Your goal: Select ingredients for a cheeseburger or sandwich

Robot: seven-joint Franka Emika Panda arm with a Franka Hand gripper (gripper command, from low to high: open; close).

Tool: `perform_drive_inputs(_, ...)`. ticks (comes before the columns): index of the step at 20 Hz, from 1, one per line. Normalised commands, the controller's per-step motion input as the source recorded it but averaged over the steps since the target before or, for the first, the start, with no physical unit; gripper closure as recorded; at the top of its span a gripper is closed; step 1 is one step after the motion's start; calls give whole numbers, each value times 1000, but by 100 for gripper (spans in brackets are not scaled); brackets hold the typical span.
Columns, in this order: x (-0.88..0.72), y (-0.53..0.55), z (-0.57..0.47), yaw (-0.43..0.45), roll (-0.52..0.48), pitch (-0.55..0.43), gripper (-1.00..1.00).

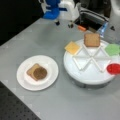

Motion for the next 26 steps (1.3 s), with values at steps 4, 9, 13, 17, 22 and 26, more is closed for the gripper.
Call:
perform_drive_inputs(4, 150, -133, -60, 35, 449, 58, -100)
perform_drive_inputs(9, 166, -179, -52, 69, 468, 20, -100)
perform_drive_inputs(13, 176, -253, -41, 102, 530, 26, -100)
perform_drive_inputs(17, 206, -286, -77, 73, 435, 28, -100)
perform_drive_inputs(22, 221, -326, -98, 109, 499, 3, -100)
perform_drive_inputs(26, 223, -429, -117, 136, 544, 4, -100)
